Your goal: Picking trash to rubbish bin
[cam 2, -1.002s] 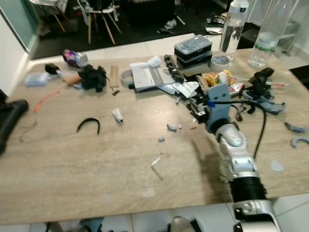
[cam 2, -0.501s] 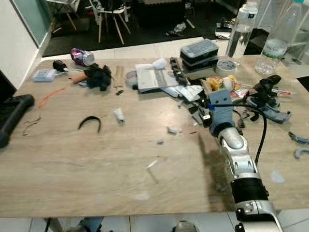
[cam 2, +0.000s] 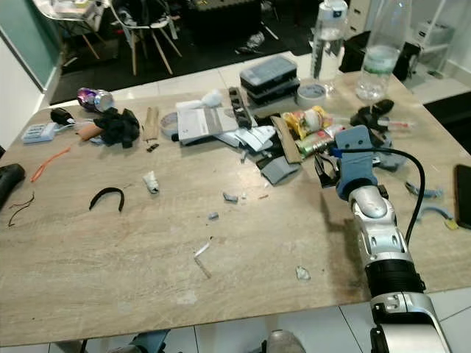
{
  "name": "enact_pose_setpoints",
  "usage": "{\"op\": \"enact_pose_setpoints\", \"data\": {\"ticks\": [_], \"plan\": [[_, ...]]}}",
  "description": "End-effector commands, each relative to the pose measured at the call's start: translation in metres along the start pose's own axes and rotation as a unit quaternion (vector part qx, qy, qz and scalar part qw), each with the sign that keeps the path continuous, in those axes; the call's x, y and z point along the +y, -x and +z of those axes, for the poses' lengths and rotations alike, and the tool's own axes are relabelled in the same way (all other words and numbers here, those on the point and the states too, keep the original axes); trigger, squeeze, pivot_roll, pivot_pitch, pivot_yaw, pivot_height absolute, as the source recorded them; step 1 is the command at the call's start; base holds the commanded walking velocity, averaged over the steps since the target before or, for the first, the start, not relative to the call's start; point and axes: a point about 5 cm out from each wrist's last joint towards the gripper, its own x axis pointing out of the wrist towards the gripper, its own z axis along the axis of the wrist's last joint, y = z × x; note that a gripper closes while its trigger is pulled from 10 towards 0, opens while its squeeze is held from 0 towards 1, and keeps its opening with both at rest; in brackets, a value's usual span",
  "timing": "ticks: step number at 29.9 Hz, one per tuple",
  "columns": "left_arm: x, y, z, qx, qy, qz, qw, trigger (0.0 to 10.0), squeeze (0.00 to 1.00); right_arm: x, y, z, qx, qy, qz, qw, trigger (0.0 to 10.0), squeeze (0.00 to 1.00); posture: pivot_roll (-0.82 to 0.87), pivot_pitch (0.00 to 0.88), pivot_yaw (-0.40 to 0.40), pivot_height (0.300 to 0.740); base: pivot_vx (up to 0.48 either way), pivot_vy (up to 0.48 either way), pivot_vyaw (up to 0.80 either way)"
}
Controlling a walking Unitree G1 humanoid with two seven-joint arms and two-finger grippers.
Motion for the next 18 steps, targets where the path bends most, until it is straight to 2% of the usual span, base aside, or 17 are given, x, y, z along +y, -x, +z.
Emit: {"op": "enact_pose_setpoints", "data": {"ticks": [1,9,10,11,18], "plan": [[-0.004,0.003,-0.02,0.037,-0.003,-0.013,0.999,10.0,0.0,0.003,-0.003,0.004,-0.013,-0.014,0.008,1.0,10.0,1.0,-0.14,0.101,0.078,0.74,0.0,0.0,0.0],[0.002,0.009,-0.034,0.051,-0.015,-0.013,0.998,10.0,0.0,0.0,-0.007,0.006,-0.021,-0.04,0.013,0.999,10.0,1.0,-0.12,0.155,0.103,0.74,0.0,0.0,0.0],[0.007,0.013,-0.043,0.06,-0.017,-0.012,0.998,10.0,0.0,0.003,-0.008,0.011,-0.037,-0.052,0.04,0.997,10.0,0.43,-0.1,0.176,0.113,0.74,0.0,0.0,0.0],[0.009,0.015,-0.047,0.064,-0.018,-0.011,0.998,10.0,0.0,0.006,-0.009,0.015,-0.048,-0.055,0.058,0.996,10.0,0.0,-0.1,0.179,0.115,0.74,0.0,0.0,0.0],[0.018,0.024,-0.062,0.078,-0.018,-0.004,0.997,10.0,0.0,0.014,-0.015,0.036,-0.088,-0.067,0.089,0.99,10.0,0.0,-0.07,0.206,0.132,0.74,0.0,0.0,0.0]]}}
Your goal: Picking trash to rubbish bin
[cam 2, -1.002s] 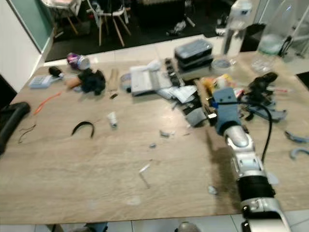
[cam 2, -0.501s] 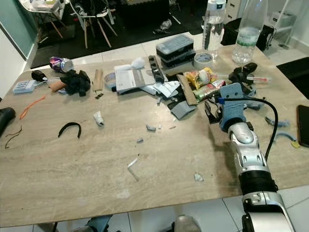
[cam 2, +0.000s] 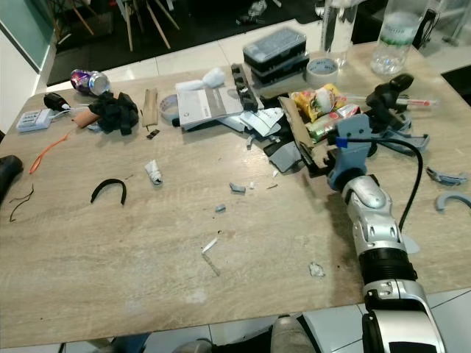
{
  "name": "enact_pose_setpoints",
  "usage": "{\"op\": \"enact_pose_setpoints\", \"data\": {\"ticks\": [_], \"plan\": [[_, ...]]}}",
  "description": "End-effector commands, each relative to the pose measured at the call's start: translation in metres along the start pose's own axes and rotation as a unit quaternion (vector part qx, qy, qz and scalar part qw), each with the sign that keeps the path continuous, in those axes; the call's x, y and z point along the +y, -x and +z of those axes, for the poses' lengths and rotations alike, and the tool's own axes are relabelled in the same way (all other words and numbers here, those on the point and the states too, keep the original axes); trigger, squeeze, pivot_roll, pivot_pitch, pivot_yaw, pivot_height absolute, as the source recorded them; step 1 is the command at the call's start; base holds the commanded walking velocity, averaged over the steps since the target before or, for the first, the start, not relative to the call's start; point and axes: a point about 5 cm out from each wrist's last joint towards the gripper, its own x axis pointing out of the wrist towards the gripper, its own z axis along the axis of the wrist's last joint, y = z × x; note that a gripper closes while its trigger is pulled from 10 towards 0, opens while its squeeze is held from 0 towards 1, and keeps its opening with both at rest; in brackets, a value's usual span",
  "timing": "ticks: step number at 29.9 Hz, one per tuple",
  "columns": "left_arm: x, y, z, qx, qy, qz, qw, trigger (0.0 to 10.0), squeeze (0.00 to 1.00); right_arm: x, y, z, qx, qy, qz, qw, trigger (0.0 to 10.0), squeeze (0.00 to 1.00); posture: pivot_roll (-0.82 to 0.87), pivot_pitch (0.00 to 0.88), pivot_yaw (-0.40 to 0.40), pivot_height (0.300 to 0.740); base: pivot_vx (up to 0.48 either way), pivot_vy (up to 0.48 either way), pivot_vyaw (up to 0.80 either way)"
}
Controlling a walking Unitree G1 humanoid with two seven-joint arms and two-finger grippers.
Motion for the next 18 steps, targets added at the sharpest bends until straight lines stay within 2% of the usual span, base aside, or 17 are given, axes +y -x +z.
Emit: {"op": "enact_pose_setpoints", "data": {"ticks": [1,7,12,18], "plan": [[-0.001,0.003,-0.015,0.024,0.0,-0.008,1.0,10.0,0.0,0.006,-0.005,0.005,-0.01,0.0,0.013,1.0,10.0,0.0,-0.06,0.212,0.138,0.74,0.0,0.0,0.0],[0.002,0.004,-0.013,0.017,-0.006,-0.009,1.0,10.0,0.0,0.003,-0.008,0.011,-0.005,0.02,0.008,1.0,10.0,0.0,-0.06,0.23,0.152,0.74,0.0,0.0,0.0],[0.002,0.003,-0.004,0.001,-0.018,-0.017,1.0,10.0,0.0,-0.016,-0.01,0.018,0.002,0.012,-0.038,0.999,10.0,0.0,-0.06,0.255,0.168,0.74,0.0,0.0,0.0],[0.001,0.004,-0.008,0.005,-0.024,-0.022,0.999,10.0,0.0,-0.029,-0.01,0.021,0.013,0.011,-0.08,0.997,10.0,0.0,-0.06,0.268,0.173,0.74,0.0,0.0,0.0]]}}
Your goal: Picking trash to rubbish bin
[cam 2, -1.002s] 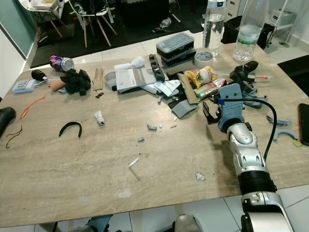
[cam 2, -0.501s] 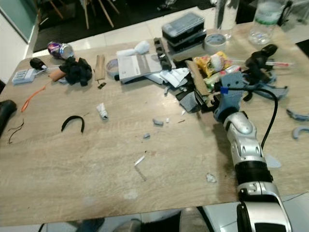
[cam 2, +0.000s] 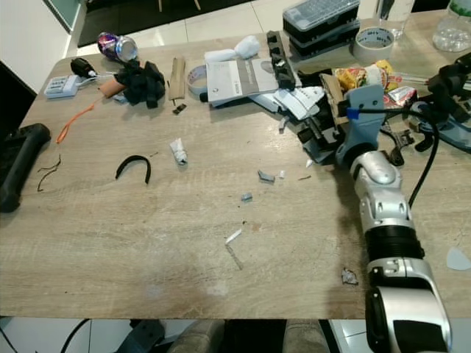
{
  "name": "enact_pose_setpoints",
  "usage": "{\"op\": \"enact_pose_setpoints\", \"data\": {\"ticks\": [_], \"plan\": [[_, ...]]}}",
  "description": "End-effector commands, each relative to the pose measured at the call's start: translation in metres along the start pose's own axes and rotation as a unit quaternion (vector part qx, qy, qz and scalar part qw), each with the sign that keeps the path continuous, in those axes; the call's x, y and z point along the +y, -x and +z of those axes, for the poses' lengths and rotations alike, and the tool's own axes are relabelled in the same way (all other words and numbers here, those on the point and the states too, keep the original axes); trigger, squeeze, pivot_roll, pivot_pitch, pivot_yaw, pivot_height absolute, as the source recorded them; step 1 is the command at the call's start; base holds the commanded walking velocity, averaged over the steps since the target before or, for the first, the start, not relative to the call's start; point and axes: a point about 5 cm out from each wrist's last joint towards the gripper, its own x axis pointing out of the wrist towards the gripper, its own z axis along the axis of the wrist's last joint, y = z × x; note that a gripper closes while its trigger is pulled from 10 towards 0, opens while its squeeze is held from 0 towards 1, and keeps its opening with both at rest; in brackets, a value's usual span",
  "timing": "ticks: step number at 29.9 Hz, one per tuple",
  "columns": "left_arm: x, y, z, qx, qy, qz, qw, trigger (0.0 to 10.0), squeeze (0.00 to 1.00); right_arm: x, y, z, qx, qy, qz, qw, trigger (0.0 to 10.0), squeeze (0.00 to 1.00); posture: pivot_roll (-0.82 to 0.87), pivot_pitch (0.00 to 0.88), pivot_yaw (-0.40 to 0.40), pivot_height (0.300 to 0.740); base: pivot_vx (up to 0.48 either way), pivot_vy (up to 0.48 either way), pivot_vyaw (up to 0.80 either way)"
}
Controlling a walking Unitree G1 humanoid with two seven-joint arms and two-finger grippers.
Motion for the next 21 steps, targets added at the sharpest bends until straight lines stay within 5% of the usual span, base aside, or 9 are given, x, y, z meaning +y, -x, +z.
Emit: {"op": "enact_pose_setpoints", "data": {"ticks": [1,15,16,21], "plan": [[0.001,0.006,-0.018,0.028,0.001,-0.002,1.0,10.0,0.0,-0.003,0.0,-0.002,0.013,-0.003,-0.014,1.0,10.0,0.0,-0.06,0.27,0.176,0.74,0.0,0.0,0.0],[-0.004,0.004,-0.02,0.03,0.001,-0.009,1.0,10.0,0.0,-0.017,0.003,-0.011,0.068,0.001,-0.072,0.995,10.0,0.0,-0.06,0.278,0.172,0.74,0.0,0.0,0.0],[-0.004,0.004,-0.02,0.029,0.0,-0.01,1.0,10.0,0.0,-0.017,0.003,-0.014,0.079,-0.003,-0.074,0.994,0.0,0.0,-0.07,0.276,0.17,0.74,0.0,0.0,0.0],[-0.005,0.003,-0.018,0.029,0.001,-0.009,1.0,10.0,0.0,-0.016,0.002,-0.013,0.081,-0.015,-0.074,0.994,0.0,0.0,-0.07,0.269,0.167,0.74,0.0,0.0,0.0]]}}
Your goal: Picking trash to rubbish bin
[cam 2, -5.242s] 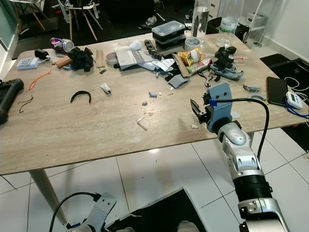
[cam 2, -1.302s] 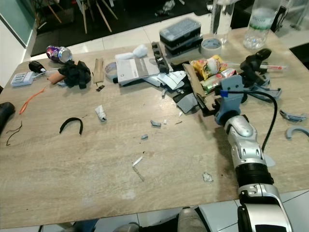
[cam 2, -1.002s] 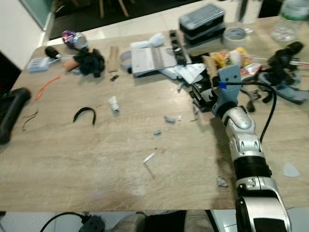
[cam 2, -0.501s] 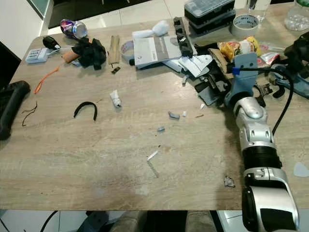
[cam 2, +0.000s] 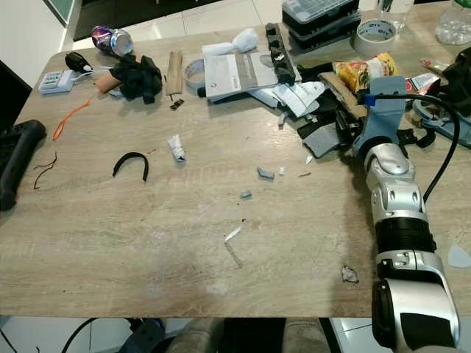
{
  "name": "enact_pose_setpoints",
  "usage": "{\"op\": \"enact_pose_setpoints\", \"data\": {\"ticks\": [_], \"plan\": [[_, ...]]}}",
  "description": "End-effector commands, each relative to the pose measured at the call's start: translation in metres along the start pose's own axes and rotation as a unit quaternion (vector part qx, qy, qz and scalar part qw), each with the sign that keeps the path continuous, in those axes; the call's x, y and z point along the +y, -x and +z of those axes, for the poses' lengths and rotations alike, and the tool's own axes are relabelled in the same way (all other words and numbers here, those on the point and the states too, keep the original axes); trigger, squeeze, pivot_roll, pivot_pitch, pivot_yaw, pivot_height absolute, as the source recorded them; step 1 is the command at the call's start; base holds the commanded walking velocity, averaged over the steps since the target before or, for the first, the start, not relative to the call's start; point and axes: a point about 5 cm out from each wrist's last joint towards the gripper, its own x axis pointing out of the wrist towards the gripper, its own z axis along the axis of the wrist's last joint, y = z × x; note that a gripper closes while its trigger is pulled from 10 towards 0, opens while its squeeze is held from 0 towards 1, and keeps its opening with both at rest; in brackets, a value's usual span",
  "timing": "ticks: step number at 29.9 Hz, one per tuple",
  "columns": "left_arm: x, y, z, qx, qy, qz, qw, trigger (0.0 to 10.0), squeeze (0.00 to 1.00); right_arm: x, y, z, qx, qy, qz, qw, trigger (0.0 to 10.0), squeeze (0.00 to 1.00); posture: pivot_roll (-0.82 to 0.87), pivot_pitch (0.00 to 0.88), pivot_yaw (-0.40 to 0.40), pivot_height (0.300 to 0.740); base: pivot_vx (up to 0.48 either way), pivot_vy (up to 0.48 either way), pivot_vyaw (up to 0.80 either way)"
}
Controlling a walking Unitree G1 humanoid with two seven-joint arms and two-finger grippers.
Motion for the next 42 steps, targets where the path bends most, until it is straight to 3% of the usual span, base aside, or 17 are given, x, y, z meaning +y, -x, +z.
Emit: {"op": "enact_pose_setpoints", "data": {"ticks": [1,6,12,21,24,28,31,32,33,34,35,36,38,42], "plan": [[-0.003,0.002,-0.013,0.021,0.006,-0.002,1.0,10.0,0.0,0.002,0.002,-0.015,0.034,-0.012,-0.001,0.999,0.0,0.0,-0.07,0.268,0.166,0.74,0.0,0.0,0.0],[-0.003,0.0,-0.009,0.019,0.007,0.0,1.0,10.0,0.0,-0.001,0.0,-0.008,0.024,-0.022,-0.007,0.999,0.0,0.0,-0.08,0.254,0.16,0.74,0.0,0.0,0.0],[-0.005,-0.005,0.005,0.006,0.01,0.006,1.0,10.0,0.0,0.004,-0.001,0.022,-0.063,-0.058,0.021,0.996,0.0,0.0,-0.11,0.21,0.142,0.74,0.0,0.0,0.0],[-0.008,-0.01,0.019,-0.004,0.016,0.012,1.0,10.0,0.0,0.009,0.004,0.045,-0.123,-0.096,0.044,0.987,0.0,0.0,-0.14,0.169,0.132,0.74,0.0,0.0,0.0],[-0.007,-0.012,0.025,-0.006,0.023,0.019,1.0,10.0,0.0,0.023,0.01,0.066,-0.187,-0.145,0.109,0.966,0.0,0.0,-0.15,0.126,0.123,0.74,0.0,0.0,0.0],[-0.006,-0.012,0.028,-0.007,0.031,0.024,0.999,10.0,0.0,0.032,0.016,0.076,-0.217,-0.175,0.154,0.948,0.0,0.0,-0.15,0.107,0.121,0.74,0.0,0.0,0.0],[-0.003,-0.012,0.029,-0.008,0.044,0.038,0.998,10.0,0.0,0.051,0.028,0.085,-0.245,-0.211,0.227,0.919,0.0,0.0,-0.14,0.086,0.116,0.74,0.0,0.0,0.0],[-0.002,-0.012,0.029,-0.008,0.053,0.046,0.998,10.0,0.0,0.061,0.034,0.086,-0.252,-0.23,0.264,0.902,0.0,0.0,-0.14,0.076,0.114,0.74,0.0,0.0,0.0],[-0.002,-0.012,0.029,-0.008,0.053,0.046,0.998,10.0,0.0,0.061,0.034,0.086,-0.252,-0.23,0.264,0.902,0.0,0.0,-0.14,0.076,0.114,0.74,0.0,0.0,0.0],[-0.002,-0.012,0.029,-0.007,0.057,0.05,0.997,10.0,0.0,0.067,0.038,0.086,-0.253,-0.242,0.285,0.892,1.5,0.0,-0.14,0.072,0.114,0.74,0.0,0.0,0.0],[-0.002,-0.012,0.029,-0.006,0.06,0.052,0.997,10.0,0.0,0.07,0.04,0.086,-0.253,-0.249,0.298,0.886,1.5,0.0,-0.14,0.072,0.114,0.74,0.0,0.0,0.0],[-0.002,-0.012,0.028,-0.003,0.064,0.055,0.996,10.0,0.0,0.08,0.047,0.084,-0.252,-0.255,0.332,0.873,10.0,0.0,-0.14,0.063,0.113,0.74,0.0,0.0,0.0],[-0.003,-0.012,0.024,0.005,0.068,0.06,0.996,10.0,0.0,0.101,0.063,0.078,-0.244,-0.276,0.396,0.841,10.0,0.0,-0.13,0.054,0.113,0.74,0.0,0.0,0.0],[-0.004,-0.013,0.023,0.012,0.066,0.062,0.996,10.0,0.0,0.114,0.07,0.07,-0.232,-0.288,0.421,0.828,10.0,0.0,-0.13,0.044,0.113,0.74,0.0,0.0,0.0]]}}
